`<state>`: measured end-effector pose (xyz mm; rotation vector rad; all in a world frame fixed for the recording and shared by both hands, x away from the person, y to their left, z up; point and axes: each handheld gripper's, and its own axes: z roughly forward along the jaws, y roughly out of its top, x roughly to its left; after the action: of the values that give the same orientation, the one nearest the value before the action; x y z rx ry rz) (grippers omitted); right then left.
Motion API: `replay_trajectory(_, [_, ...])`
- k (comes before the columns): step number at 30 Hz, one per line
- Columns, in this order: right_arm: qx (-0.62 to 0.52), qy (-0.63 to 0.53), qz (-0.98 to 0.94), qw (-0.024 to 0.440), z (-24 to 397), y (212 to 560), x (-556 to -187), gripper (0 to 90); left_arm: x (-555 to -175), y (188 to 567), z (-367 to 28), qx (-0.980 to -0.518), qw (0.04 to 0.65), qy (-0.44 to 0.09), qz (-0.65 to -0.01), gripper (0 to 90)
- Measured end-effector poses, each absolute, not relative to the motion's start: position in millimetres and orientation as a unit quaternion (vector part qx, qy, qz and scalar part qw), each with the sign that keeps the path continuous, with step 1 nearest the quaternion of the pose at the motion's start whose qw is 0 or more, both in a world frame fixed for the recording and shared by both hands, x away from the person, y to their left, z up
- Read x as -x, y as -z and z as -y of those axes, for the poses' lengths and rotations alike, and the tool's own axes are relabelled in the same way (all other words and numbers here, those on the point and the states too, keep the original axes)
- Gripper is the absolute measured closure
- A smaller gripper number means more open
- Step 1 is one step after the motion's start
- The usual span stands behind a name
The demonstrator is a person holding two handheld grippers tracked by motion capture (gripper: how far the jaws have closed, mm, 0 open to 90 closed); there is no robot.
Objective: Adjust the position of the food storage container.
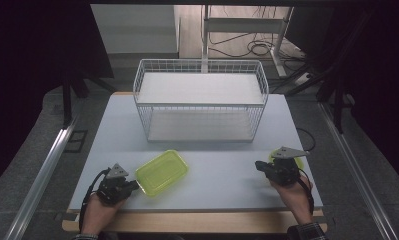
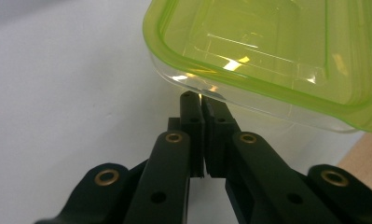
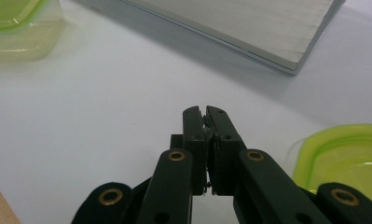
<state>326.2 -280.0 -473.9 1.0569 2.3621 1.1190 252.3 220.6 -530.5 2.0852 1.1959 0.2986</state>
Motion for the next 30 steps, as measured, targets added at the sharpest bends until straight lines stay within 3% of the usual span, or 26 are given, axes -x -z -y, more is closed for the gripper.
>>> replay_trajectory(13, [-0.351, -0.391, -0.839, 0.143, 262.5, 478.5, -326.5, 85.7, -275.3, 534.4, -210.0, -0.807, 0.361, -0.109, -0.454, 87.8])
replay_trajectory(30, [-0.333, -0.389, -0.850, 0.126, 239.9, 484.8, -329.6, 85.0, -323.1, 533.1, -197.0, -0.808, 0.351, -0.147, -0.449, 85.7])
